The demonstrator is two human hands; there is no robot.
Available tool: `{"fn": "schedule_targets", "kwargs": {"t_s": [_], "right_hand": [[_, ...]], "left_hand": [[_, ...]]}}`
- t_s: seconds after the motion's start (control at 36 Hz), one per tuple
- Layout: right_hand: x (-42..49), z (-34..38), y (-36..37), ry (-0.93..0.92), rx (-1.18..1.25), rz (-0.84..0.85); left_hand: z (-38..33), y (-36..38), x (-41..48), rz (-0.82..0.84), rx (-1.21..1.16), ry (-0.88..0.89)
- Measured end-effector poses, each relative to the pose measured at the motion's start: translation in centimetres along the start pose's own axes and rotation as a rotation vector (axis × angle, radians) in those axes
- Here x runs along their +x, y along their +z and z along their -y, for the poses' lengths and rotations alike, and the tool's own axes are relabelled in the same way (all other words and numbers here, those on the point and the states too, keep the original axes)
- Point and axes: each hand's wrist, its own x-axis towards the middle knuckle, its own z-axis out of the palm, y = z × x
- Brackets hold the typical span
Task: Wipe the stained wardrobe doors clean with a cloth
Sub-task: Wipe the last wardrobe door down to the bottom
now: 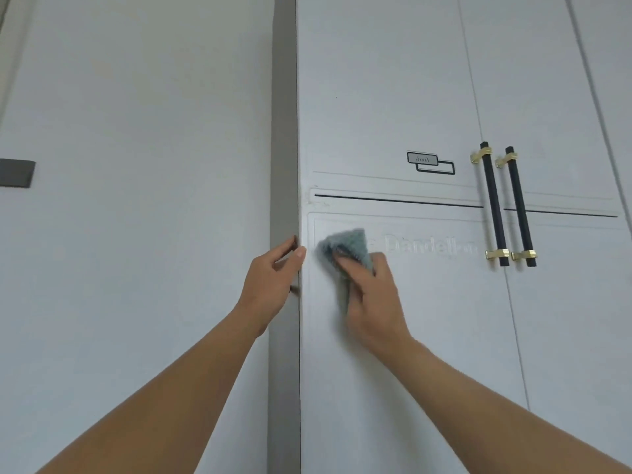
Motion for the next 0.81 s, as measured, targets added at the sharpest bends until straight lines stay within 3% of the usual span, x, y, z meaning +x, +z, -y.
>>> {"fn": "schedule_targets", "kwargs": {"t_s": [0.06, 0.11, 0.22, 0.36, 0.47, 0.58, 0.64, 0.69, 0.81], "right_hand": [[4.4, 0.0, 0.2, 0.147, 0.0, -0.077], [7.8, 0.3, 0.7, 0.184, -0.044, -0.037], [7.1, 1.4, 2.4, -0.04, -0.168, 0.154], [-6.9, 2.0, 1.8, -0.318, -0.27, 0.415], [-19.2, 1.8, 1.6, -0.335, -0.316, 0.644], [-27.6, 3.4, 2.3, -0.297, -0.21, 0.705], [-30.9, 5.3, 3.5, -0.07, -0.014, 0.776], [-33.1, 7.9, 5.1, 0.35, 0.281, 0.876], [-34.4, 11.0, 10.0, 0.975, 0.792, 0.702]], "left_hand": [[1.9, -0.4, -1.6, 0.032, 0.008, -0.041], [4.4, -0.8, -3.5, 0.043, -0.004, -0.103], [9.5, -1.4, -7.3, 0.026, -0.127, -0.23], [14.0, -0.8, -11.6, 0.047, -0.181, -0.233], [18.9, -1.9, -15.7, 0.005, -0.119, -0.288], [24.1, -4.1, -20.6, 0.034, -0.036, -0.434], [26.4, -5.5, -23.0, 0.076, 0.001, -0.533], [27.7, -7.4, -25.1, 0.109, -0.032, -0.657], [28.5, -11.5, -27.7, 0.111, -0.193, -0.945]]}}
